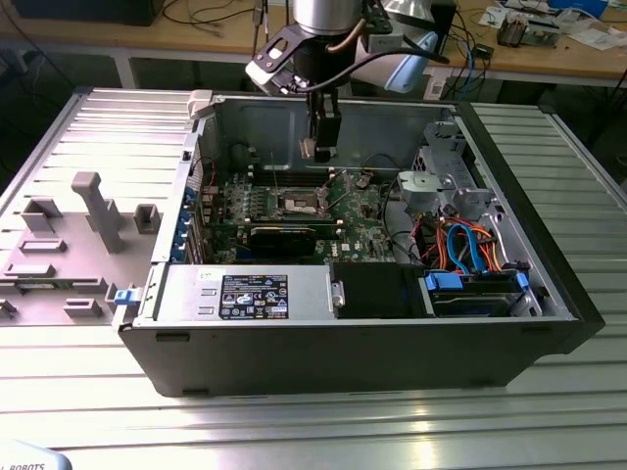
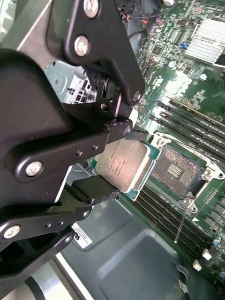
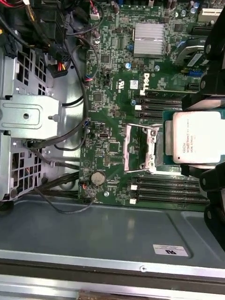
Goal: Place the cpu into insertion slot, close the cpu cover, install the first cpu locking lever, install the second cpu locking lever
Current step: 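Place the cpu into insertion slot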
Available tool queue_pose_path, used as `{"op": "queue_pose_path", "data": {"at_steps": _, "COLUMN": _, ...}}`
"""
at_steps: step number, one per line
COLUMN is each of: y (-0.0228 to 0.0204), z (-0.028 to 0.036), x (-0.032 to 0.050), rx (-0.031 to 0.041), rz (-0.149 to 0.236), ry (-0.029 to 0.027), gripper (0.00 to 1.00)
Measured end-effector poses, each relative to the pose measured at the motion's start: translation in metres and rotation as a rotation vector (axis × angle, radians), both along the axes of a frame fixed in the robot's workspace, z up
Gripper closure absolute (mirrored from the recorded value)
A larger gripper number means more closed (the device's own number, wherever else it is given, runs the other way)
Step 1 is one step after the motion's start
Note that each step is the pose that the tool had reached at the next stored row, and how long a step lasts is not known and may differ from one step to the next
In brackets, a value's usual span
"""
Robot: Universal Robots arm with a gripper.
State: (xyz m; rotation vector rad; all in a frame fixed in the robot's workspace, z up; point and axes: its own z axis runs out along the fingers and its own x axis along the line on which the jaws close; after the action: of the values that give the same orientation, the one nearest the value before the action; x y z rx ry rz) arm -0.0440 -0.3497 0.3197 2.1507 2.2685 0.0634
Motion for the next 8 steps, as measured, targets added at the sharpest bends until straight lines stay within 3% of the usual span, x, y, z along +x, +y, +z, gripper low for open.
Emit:
{"op": "queue_pose_path", "data": {"at_steps": 3, "y": 0.0000, "z": -0.0018, "x": 0.0000, "rx": -0.0001, "rz": -0.047, "ry": 0.0000, "gripper": 0.46}}
{"op": "queue_pose_path", "data": {"at_steps": 8, "y": 0.0000, "z": -0.0026, "x": -0.0001, "rx": -0.0002, "rz": -0.053, "ry": 0.0000, "gripper": 0.46}}
